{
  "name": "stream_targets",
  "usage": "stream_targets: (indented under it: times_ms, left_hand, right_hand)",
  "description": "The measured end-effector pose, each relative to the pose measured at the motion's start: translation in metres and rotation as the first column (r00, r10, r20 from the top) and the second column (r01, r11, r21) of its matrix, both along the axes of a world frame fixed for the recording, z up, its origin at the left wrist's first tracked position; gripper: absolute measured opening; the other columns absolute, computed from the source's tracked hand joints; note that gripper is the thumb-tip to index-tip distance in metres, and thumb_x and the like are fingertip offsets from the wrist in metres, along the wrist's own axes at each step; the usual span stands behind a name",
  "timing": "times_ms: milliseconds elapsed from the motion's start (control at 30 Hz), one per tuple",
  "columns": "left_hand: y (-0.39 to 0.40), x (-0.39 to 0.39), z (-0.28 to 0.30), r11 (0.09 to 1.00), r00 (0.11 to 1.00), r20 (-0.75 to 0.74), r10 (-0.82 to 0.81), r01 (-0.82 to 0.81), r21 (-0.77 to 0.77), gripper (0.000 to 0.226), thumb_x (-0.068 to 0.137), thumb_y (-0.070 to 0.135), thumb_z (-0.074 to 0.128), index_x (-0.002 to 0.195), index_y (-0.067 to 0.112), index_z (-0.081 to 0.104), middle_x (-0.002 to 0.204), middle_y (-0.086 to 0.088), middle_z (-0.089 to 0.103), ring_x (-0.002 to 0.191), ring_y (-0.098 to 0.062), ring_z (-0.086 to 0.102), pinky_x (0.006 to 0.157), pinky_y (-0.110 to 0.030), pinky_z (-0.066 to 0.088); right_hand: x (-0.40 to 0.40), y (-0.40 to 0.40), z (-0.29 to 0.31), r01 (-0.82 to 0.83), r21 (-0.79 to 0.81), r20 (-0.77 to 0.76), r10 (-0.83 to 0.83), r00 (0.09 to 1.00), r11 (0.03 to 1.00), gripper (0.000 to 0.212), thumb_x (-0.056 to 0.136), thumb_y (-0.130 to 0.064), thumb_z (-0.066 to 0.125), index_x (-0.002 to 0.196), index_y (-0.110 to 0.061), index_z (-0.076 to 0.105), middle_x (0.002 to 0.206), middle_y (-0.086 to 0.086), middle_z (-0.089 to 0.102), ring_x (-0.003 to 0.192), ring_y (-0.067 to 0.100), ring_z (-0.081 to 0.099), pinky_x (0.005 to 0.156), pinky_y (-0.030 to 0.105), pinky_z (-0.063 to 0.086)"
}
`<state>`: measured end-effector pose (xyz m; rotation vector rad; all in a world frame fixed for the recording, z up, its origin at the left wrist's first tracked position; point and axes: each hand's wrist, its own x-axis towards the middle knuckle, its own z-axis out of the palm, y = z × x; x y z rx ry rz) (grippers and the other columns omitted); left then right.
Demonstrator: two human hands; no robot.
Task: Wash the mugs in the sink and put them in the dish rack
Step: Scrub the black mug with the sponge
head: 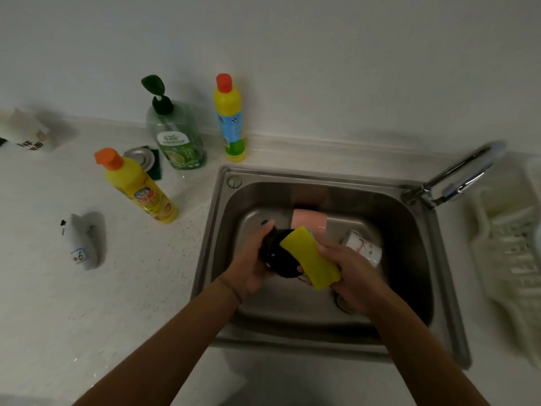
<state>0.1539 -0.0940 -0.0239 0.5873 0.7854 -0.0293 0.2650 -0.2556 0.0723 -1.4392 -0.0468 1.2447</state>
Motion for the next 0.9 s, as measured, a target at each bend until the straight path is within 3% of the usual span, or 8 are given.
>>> stream_targets:
  times_ms: [100,233,400,533,667,733,833,900]
  left_hand:
    - [-0.010,0.010,0.003,0.997,0.999,-0.010,-0.031,0.032,0.071,0.105,0.056,0.077,0.081,0.137,0.013,0.065,0.137,-0.017,0.065,0.131,-0.036,0.058,0.112,-0.061,0.043]
    - [-0.030,0.033,0.010,0.997,0.999,0.010,-0.038,0.037,0.067,0.095,0.059,0.071,0.080,0.127,0.007,0.069,0.125,-0.018,0.071,0.119,-0.035,0.065,0.104,-0.051,0.051]
    - [-0.048,0.048,0.004,0.999,0.996,0.087,-0.032,0.031,0.021,0.051,0.087,0.054,0.065,0.108,0.009,0.077,0.106,-0.015,0.074,0.097,-0.026,0.072,0.091,-0.040,0.055]
    - [-0.054,0.049,0.005,0.999,0.998,0.056,-0.015,0.013,0.037,0.045,0.086,0.053,0.061,0.103,0.013,0.075,0.098,-0.012,0.074,0.089,-0.023,0.071,0.082,-0.039,0.055]
    - [-0.055,0.046,0.005,0.994,0.999,0.034,0.019,-0.022,0.109,0.053,0.072,0.057,0.068,0.106,0.016,0.073,0.096,-0.007,0.075,0.088,-0.021,0.071,0.078,-0.035,0.055]
    - [-0.055,0.045,0.004,0.991,0.999,0.025,0.043,-0.045,0.124,0.073,0.067,0.060,0.079,0.120,0.011,0.071,0.109,-0.012,0.074,0.100,-0.025,0.070,0.091,-0.041,0.054]
    - [-0.054,0.045,-0.001,0.987,0.997,0.022,0.079,-0.081,0.138,0.092,0.068,0.065,0.083,0.137,0.008,0.062,0.132,-0.021,0.065,0.121,-0.034,0.063,0.110,-0.050,0.045]
    - [-0.052,0.042,-0.003,0.983,0.995,0.005,0.103,-0.103,0.150,0.095,0.065,0.068,0.084,0.138,0.012,0.061,0.134,-0.018,0.065,0.125,-0.033,0.062,0.106,-0.049,0.051]
  right_hand:
    - [-0.013,0.000,0.014,-0.100,-0.101,0.191,0.118,0.974,0.990,0.020,0.103,-0.026,0.053,0.117,-0.034,0.065,0.113,0.005,0.068,0.097,0.025,0.069,0.086,0.041,0.058]
    - [-0.029,0.015,0.029,-0.195,-0.218,0.388,0.268,0.882,0.956,0.018,0.104,-0.040,0.049,0.093,-0.037,0.064,0.099,-0.006,0.064,0.092,0.008,0.063,0.082,0.023,0.051]
    - [-0.017,0.009,0.025,-0.262,-0.462,0.572,0.510,0.642,0.847,0.025,0.106,-0.045,0.044,0.098,-0.032,0.064,0.082,-0.007,0.064,0.074,0.007,0.061,0.065,0.020,0.047]
    - [-0.014,0.007,0.035,-0.257,-0.515,0.558,0.547,0.624,0.818,0.043,0.105,-0.052,0.038,0.111,-0.020,0.067,0.088,0.000,0.067,0.076,0.010,0.061,0.067,0.020,0.047]
    - [-0.018,0.004,0.034,-0.087,-0.745,0.633,0.743,0.219,0.661,0.024,0.104,-0.032,0.046,0.124,-0.026,0.056,0.102,-0.002,0.063,0.086,0.013,0.060,0.077,0.029,0.051]
    - [-0.024,0.010,0.030,-0.062,-0.792,0.597,0.792,0.125,0.607,0.027,0.101,-0.032,0.049,0.126,-0.023,0.052,0.113,0.001,0.060,0.094,0.017,0.058,0.083,0.034,0.052]
    - [-0.025,0.016,0.025,-0.128,-0.779,0.585,0.785,0.204,0.613,0.025,0.101,-0.031,0.046,0.122,-0.018,0.052,0.111,0.004,0.059,0.093,0.017,0.056,0.084,0.034,0.051]
    - [-0.024,0.018,0.023,-0.161,-0.727,0.598,0.730,0.330,0.668,0.020,0.102,-0.028,0.044,0.117,-0.019,0.053,0.104,0.002,0.061,0.083,0.014,0.057,0.077,0.031,0.051]
